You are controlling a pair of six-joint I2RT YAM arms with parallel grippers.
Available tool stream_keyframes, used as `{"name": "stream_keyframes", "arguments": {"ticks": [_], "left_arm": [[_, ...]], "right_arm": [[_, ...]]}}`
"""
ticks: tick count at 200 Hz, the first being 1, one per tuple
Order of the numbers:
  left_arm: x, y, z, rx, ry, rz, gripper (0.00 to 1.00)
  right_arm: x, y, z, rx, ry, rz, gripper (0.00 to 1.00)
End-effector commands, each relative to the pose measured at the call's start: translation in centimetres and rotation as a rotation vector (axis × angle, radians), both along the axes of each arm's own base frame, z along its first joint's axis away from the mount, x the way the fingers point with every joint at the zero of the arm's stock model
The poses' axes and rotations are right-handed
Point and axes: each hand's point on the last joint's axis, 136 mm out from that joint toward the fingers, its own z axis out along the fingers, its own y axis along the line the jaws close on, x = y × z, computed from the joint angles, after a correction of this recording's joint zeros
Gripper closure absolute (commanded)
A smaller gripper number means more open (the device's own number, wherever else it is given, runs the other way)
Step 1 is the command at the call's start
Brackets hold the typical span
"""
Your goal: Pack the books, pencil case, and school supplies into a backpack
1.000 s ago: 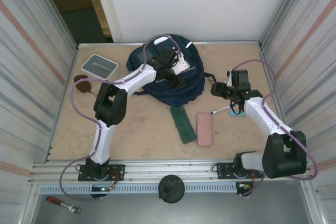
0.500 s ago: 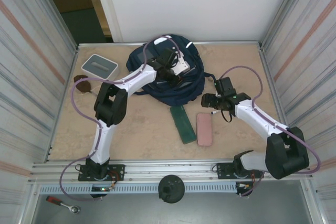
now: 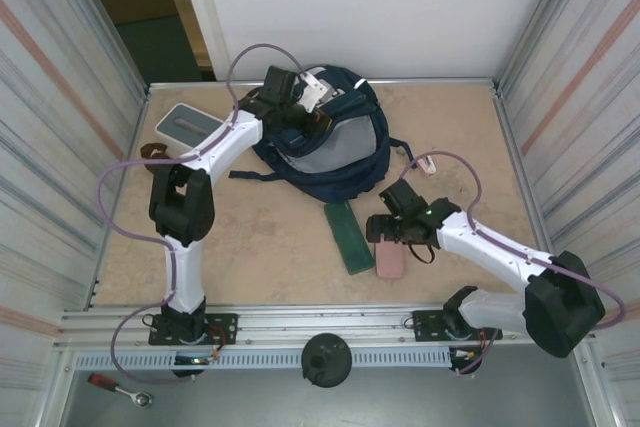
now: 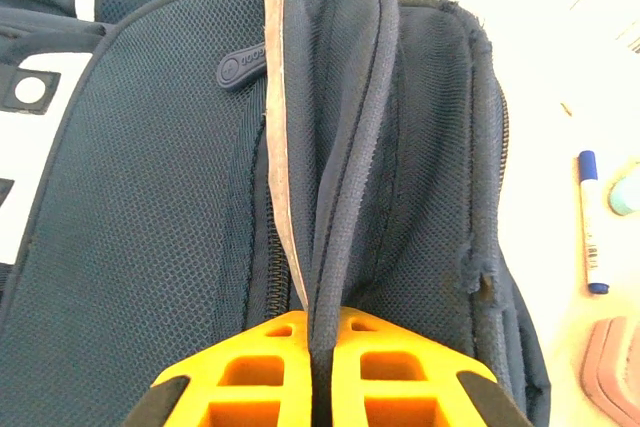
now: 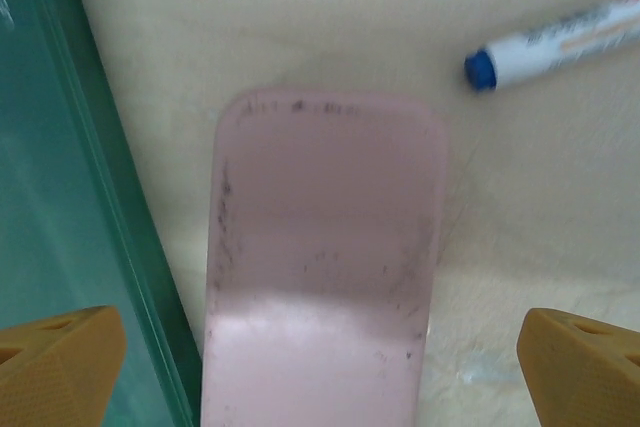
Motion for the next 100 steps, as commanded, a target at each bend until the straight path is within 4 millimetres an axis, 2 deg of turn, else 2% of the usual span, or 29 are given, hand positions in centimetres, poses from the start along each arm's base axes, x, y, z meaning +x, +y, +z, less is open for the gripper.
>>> {"name": "stream_keyframes", "arguments": {"ticks": [1,27,62,100], "left_arm": [[-1.0,-1.3,3.7,-0.096,-0.041,-0.054,1.0],[-1.0,-1.5,3.4,-0.104,-0.032,-0.058,1.0],[-1.0,-1.6,2.9,-0.106,-0.02,-0.056,1.0],[-1.3,-1.3,2.7,-0.097,-0.019,-0.055,1.0]], "right_arm": [[-1.3,-1.5,-0.8,-0.045,0.013,-0.119,0.01],[-2.1,-2.0,-2.0,-0.048,0.014,-0.16,0.0],[-1.8,-0.6,-2.9,-0.009,0.03,-0.129,0.0],[-1.0,0.5,-3.0,0.002,0.027,-0.085,0.02]]}}
